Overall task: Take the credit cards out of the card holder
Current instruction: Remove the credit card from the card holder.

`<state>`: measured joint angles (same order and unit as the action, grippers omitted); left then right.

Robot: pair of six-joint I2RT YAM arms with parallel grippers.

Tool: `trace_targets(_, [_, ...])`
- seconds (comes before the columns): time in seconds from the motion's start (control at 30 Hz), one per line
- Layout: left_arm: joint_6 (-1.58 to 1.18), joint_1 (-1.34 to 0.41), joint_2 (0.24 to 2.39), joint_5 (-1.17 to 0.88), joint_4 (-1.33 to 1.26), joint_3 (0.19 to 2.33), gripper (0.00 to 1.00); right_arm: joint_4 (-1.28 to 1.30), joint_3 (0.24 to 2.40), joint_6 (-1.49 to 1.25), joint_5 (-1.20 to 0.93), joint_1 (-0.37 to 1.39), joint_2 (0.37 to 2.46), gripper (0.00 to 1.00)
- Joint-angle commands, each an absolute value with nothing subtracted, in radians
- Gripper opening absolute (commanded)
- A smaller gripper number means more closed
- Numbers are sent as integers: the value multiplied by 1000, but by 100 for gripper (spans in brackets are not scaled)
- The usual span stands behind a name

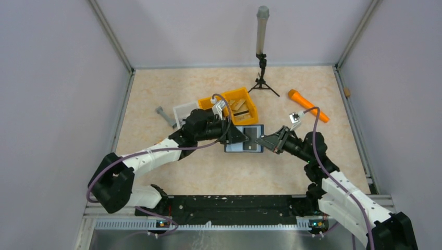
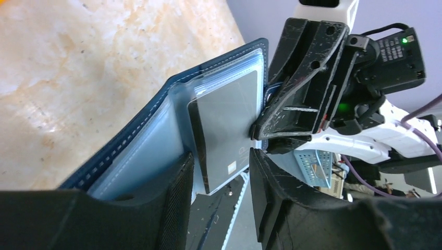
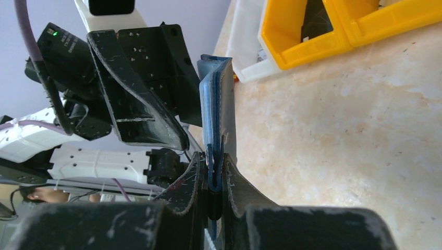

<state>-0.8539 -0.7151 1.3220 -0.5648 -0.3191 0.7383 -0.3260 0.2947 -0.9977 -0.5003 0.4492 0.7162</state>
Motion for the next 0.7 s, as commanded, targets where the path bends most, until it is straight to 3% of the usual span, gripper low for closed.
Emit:
trace_targets(0.0, [-915, -714, 1338, -627, -485, 738, 46, -481, 284, -1064, -547, 453, 726, 0])
trace_targets(0.17, [-993, -696, 1346, -686, -622, 705, 43, -528, 267, -1099, -558, 453, 739, 0])
trace_targets(0.3, [-1085, -673, 1340, -718, -809, 641, 33, -529, 260, -1106, -552, 453, 745, 0])
trace_targets(0.67, [-1188, -670, 1333, -809, -982, 621, 8, -541, 273, -1110, -566, 453, 786, 0])
